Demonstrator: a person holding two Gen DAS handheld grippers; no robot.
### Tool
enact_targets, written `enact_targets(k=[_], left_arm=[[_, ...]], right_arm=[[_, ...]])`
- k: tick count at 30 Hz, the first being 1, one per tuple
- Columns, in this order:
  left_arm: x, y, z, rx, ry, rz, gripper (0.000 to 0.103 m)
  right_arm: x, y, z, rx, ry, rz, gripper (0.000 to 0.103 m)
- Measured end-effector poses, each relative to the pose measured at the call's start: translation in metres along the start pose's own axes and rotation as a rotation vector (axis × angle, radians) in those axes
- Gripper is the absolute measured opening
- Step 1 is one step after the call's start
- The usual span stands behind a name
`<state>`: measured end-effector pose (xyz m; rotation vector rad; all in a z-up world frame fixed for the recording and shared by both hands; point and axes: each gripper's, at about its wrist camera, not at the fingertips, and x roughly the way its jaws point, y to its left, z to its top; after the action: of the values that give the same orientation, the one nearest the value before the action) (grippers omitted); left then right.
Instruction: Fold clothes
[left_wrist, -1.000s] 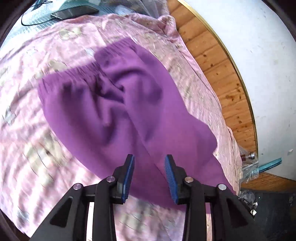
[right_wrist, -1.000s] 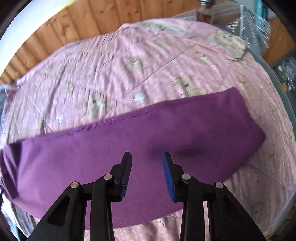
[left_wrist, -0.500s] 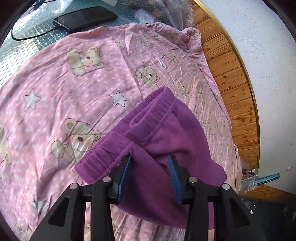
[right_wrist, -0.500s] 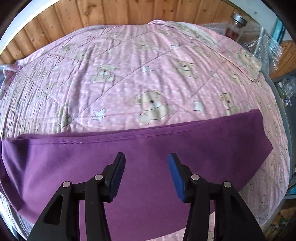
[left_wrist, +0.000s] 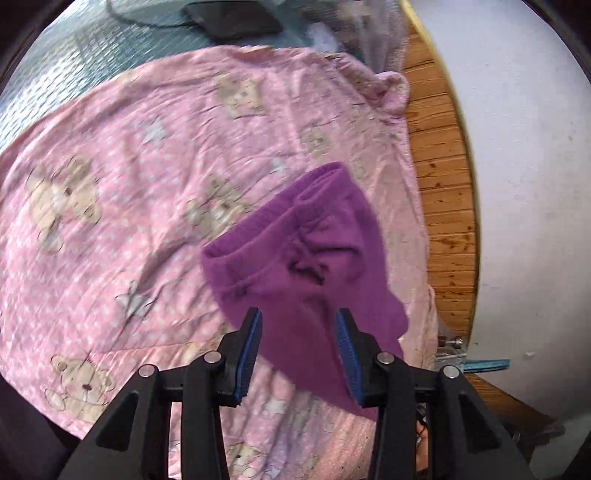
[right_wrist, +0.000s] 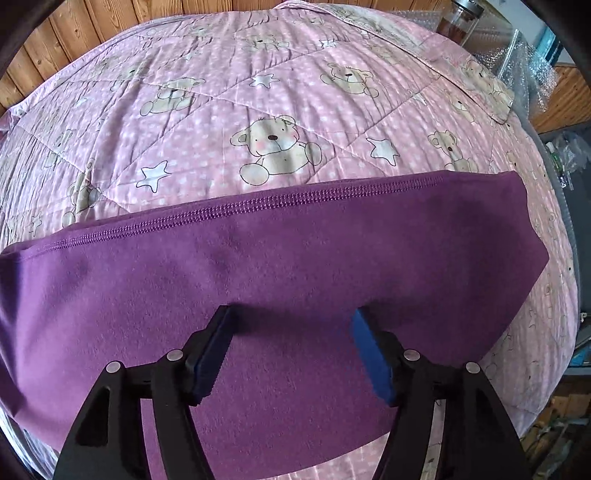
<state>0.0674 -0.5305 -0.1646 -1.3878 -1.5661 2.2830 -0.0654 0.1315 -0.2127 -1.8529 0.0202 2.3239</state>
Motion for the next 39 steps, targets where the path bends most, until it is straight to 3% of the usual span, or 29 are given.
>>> enact_targets(k=[1, 5, 8, 11, 12, 13, 15, 18, 22, 25, 26, 27, 29, 31, 32, 34, 36, 38, 39], left_arm=[[0.006, -0.008, 0.009, 0.013, -0.020, 0.006, 0.056], [0.061, -0.013, 0.048, 0.031, -0.043, 0.128, 0.056], [0.095, -0.001, 0.061, 0.020, -0.015, 0.230, 0.056], [0.100, -0.003, 0.066, 0.022, -0.055, 0.193, 0.055], [0.097, -0.011, 0.066, 0.049, -0.073, 0.145, 0.049], [0.091, -0.024, 0.066, 0.105, -0.100, 0.130, 0.039], [0.077, -0.047, 0.065, 0.182, -0.117, 0.103, 0.010], [0.048, -0.054, 0.060, 0.168, -0.099, 0.028, 0.008], [0.012, -0.031, 0.052, 0.080, -0.085, 0.028, 0.008], [0.002, -0.011, 0.048, -0.044, -0.063, -0.019, 0.007], [0.000, -0.009, 0.048, -0.080, -0.055, -0.050, 0.007], [-0.004, -0.013, 0.049, -0.105, -0.048, -0.085, 0.007], [-0.015, -0.029, 0.052, -0.115, -0.033, -0.146, 0.007], [-0.026, -0.040, 0.051, -0.087, -0.016, -0.148, 0.007], [-0.026, -0.038, 0.049, -0.062, 0.008, -0.113, 0.007], [-0.008, -0.008, 0.038, -0.084, 0.094, 0.004, 0.007], [0.021, 0.021, 0.027, 0.000, 0.185, 0.151, 0.007], [0.031, 0.040, 0.022, 0.012, 0.184, 0.185, 0.007], [0.027, 0.040, 0.023, 0.034, 0.158, 0.185, 0.009]], right_arm=[[0.001, -0.001, 0.000, 0.013, -0.003, 0.001, 0.068], [0.003, -0.008, -0.002, 0.048, 0.000, 0.020, 0.070], [0.004, -0.012, -0.002, 0.038, -0.001, 0.027, 0.071], [0.006, -0.015, -0.002, 0.040, -0.002, 0.030, 0.072], [0.007, -0.017, -0.002, 0.043, -0.001, 0.032, 0.073], [0.007, -0.018, -0.003, 0.043, -0.001, 0.033, 0.073], [0.008, -0.021, -0.003, 0.041, 0.000, 0.038, 0.073], [0.012, -0.031, -0.002, 0.034, 0.007, 0.042, 0.077], [0.010, -0.032, 0.002, 0.009, 0.028, -0.014, 0.078], [-0.020, -0.016, 0.002, -0.063, -0.096, -0.193, 0.071], [-0.039, -0.005, 0.001, -0.088, -0.162, -0.206, 0.071], [-0.060, 0.010, -0.002, -0.124, -0.224, -0.168, 0.071], [-0.101, 0.056, -0.009, -0.256, -0.307, 0.016, 0.071], [-0.123, 0.111, -0.021, -0.419, -0.294, 0.230, 0.072], [-0.121, 0.142, -0.027, -0.492, -0.251, 0.302, 0.072], [-0.101, 0.183, -0.042, -0.591, -0.178, 0.359, 0.072], [-0.068, 0.201, -0.049, -0.604, -0.102, 0.340, 0.069], [-0.053, 0.206, -0.041, -0.570, -0.031, 0.323, 0.059], [-0.063, 0.205, -0.034, -0.547, -0.048, 0.339, 0.059]])
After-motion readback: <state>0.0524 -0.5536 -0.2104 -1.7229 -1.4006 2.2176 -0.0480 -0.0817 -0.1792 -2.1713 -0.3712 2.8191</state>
